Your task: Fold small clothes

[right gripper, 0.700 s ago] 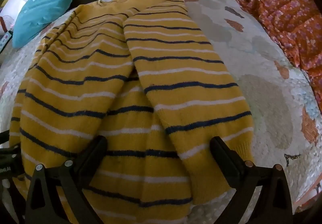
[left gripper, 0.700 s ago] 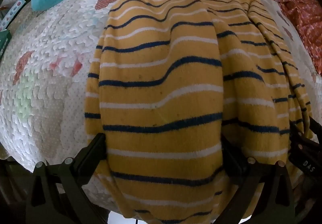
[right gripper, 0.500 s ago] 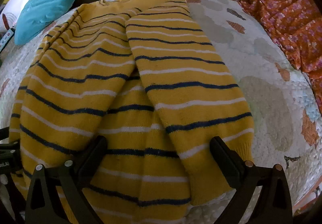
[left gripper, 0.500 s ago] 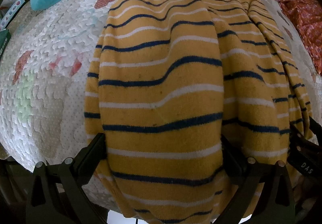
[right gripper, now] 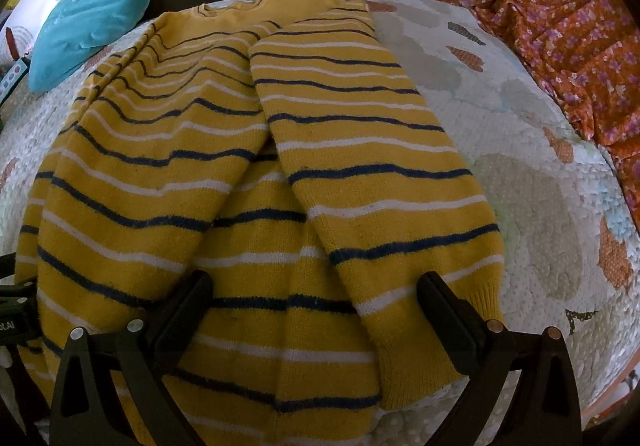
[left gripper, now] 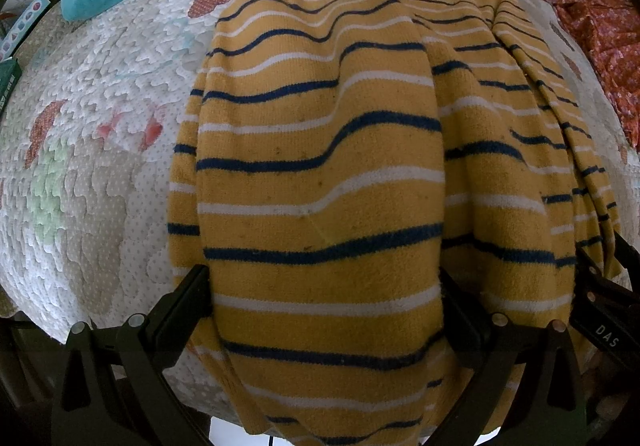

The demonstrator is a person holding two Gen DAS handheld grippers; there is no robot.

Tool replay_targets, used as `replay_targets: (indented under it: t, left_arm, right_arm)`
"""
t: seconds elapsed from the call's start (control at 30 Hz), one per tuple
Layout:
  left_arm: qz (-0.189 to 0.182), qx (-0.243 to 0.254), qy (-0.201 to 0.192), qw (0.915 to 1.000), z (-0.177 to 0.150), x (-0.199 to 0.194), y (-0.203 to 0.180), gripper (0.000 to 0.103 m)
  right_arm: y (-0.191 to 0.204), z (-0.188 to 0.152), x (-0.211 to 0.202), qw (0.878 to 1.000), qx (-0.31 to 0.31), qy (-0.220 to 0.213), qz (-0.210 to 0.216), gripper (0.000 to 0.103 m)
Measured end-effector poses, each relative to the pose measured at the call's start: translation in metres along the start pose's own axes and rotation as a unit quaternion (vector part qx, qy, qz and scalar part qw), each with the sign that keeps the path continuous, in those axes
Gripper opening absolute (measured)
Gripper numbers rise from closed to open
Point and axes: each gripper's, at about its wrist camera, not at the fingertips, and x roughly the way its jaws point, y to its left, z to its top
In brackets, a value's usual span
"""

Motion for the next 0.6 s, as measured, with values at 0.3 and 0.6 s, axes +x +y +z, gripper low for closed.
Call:
replay_targets:
  t: [0.3,0.6]
  left_arm:
    - [-0.002,-0.001,0.001,1.0000,0.0007,-0.0007,0.0000,0.103]
    - [-0.004,-0.001,0.002,1.0000,0.0003,-0.0007,0.0001,0.103]
  right_arm:
    - [-0.0004,-0.0006,-0.0013,1.000,-0.003,-0.018,-0.002,0.103]
    - [-0.0002,-0.0015,-0.0009,1.000,-0.005,-0.024,-0.004,0.103]
